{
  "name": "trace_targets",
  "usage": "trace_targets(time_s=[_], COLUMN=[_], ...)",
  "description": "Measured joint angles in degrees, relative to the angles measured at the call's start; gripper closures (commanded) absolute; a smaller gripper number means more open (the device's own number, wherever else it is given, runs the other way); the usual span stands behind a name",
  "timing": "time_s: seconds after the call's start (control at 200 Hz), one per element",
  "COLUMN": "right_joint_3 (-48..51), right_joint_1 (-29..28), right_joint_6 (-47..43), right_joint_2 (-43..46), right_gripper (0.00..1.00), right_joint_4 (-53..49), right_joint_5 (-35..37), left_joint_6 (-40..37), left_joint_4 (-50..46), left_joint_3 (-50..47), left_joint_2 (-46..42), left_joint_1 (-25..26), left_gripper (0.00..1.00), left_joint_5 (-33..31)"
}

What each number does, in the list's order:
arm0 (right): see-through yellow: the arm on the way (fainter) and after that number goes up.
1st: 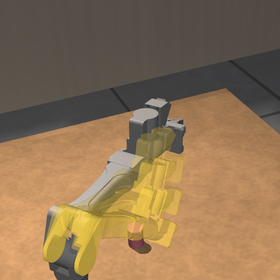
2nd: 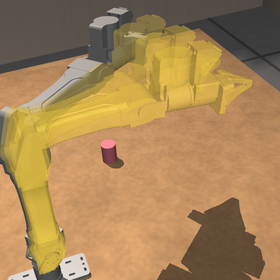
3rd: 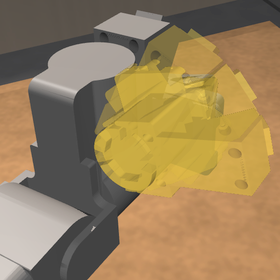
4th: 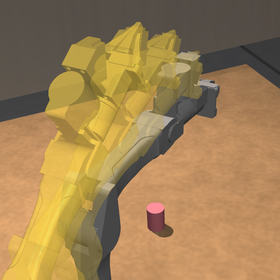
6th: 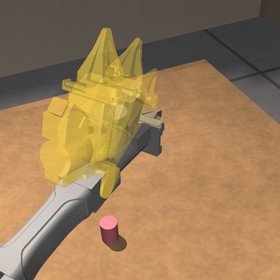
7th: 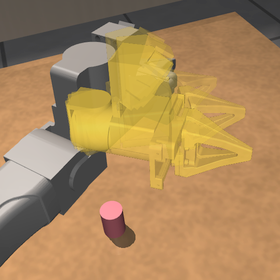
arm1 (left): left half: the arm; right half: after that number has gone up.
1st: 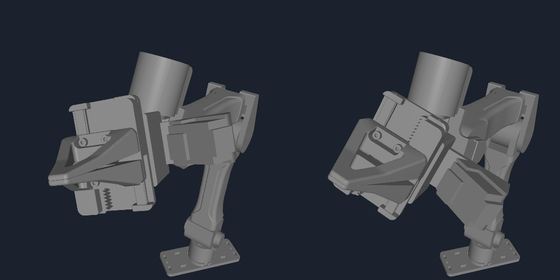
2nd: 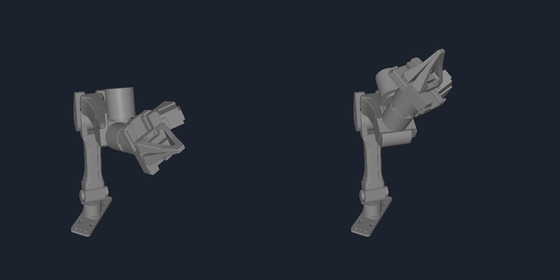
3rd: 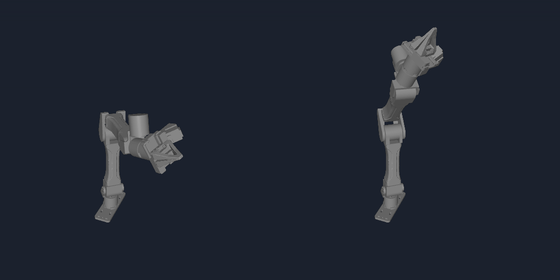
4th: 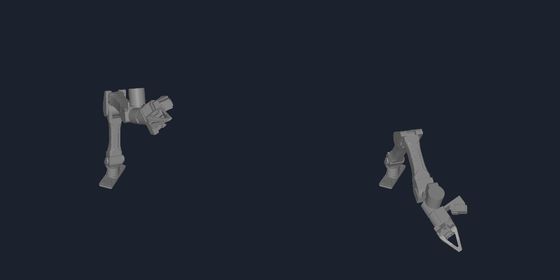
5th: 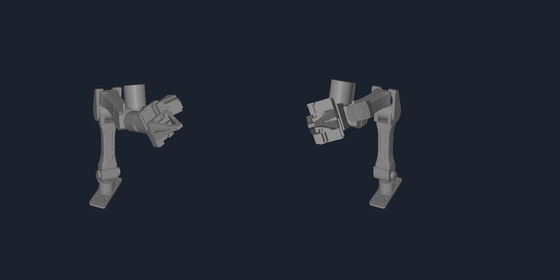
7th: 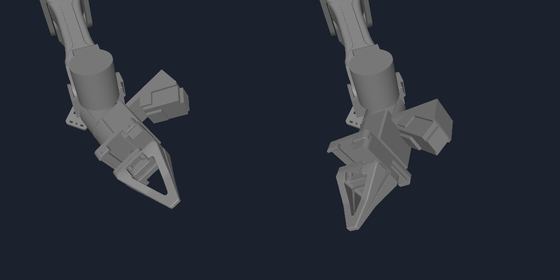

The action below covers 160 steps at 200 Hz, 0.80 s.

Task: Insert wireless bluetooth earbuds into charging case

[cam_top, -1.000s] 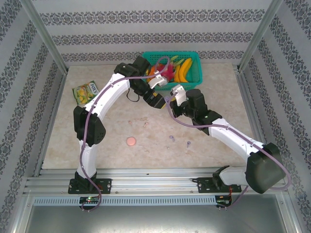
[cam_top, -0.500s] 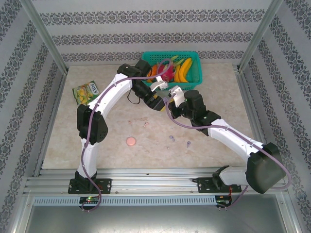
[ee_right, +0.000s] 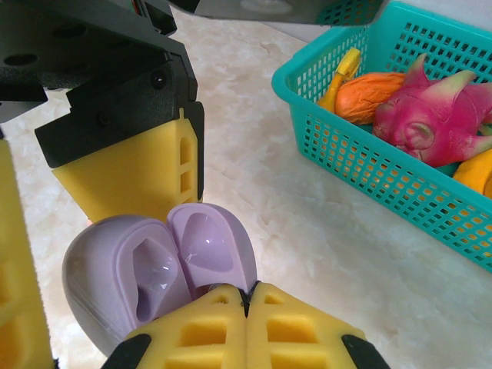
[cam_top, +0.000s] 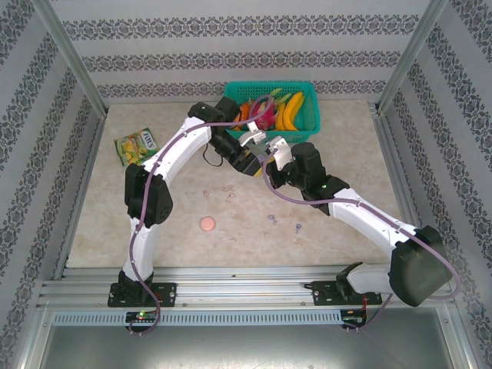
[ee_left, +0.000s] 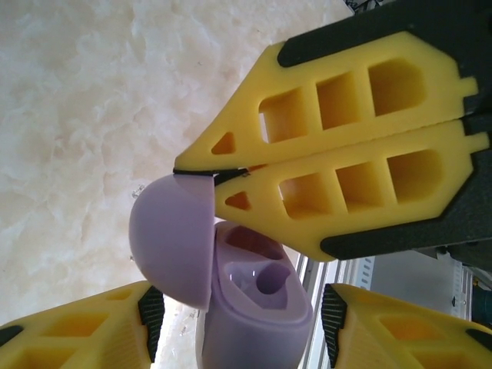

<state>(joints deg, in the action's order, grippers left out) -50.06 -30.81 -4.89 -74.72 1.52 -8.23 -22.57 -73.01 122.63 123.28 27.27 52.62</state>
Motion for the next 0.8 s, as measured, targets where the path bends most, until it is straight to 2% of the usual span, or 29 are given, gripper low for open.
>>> trace_targets(time_s=[0.799], right_joint_3=[0.0], right_joint_1=[-0.2], right_joint_6=[0.0], right_joint_2=[0.0], right_gripper=[1.0], right_joint_4=[-0.5], right_joint_5=[-0.1], left_joint_6=[-1.2], left_joint_4=[-1.2], left_joint_3=[0.5], left_joint_2=[1.2], left_joint_1=[0.0], left_gripper=[0.6], left_joint_5=[1.0])
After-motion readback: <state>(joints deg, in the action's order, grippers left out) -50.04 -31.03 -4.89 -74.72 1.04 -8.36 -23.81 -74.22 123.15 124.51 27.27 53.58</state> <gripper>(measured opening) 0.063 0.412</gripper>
